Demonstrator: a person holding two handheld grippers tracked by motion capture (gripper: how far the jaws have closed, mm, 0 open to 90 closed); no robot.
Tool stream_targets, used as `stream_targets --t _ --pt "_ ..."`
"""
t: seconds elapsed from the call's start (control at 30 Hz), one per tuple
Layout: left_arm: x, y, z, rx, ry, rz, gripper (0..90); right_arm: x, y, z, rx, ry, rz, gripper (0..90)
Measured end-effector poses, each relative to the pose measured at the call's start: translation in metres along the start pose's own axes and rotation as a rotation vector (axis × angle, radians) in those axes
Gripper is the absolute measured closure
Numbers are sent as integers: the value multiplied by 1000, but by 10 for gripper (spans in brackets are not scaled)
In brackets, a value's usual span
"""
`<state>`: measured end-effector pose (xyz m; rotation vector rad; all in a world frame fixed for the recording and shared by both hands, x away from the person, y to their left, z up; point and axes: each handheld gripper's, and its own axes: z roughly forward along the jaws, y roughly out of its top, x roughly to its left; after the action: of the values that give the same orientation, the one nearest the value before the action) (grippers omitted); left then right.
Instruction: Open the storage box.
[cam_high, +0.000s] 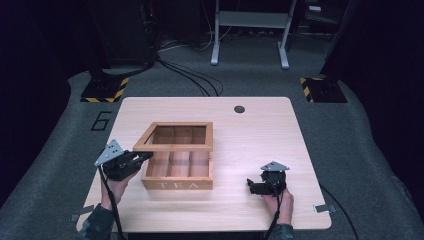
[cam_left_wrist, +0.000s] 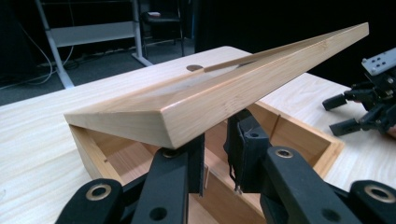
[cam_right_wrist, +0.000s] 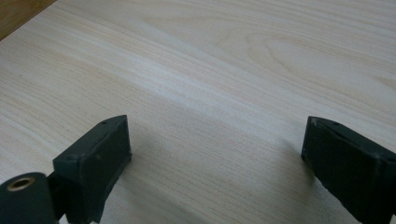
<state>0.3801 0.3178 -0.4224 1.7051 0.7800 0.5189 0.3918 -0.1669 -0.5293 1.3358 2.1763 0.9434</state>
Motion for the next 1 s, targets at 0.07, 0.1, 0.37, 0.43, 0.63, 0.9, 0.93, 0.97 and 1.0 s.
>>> stream_targets --t 0.07,0.1,0.37,0.43,0.63,0.9,0.93,0.97,1.0 --pt "1 4 0 -3 1 -3 769 0 0 0 0 0 0 76" --pt "1 6 1 -5 3 -5 769 0 0 0 0 0 0 76" --pt "6 23 8 -2 14 9 766 0 0 0 0 0 0 76" --pt "8 27 10 2 10 7 766 0 0 0 0 0 0 76" --pt "12 38 14 1 16 4 766 0 0 0 0 0 0 76" --pt "23 56 21 7 18 -3 766 0 0 0 0 1 0 76" --pt "24 58 22 9 21 -1 766 0 0 0 0 1 0 76" --pt "25 60 23 9 21 -5 766 0 0 0 0 1 0 76" --pt "27 62 24 10 25 -4 766 0 0 0 0 1 0 76"
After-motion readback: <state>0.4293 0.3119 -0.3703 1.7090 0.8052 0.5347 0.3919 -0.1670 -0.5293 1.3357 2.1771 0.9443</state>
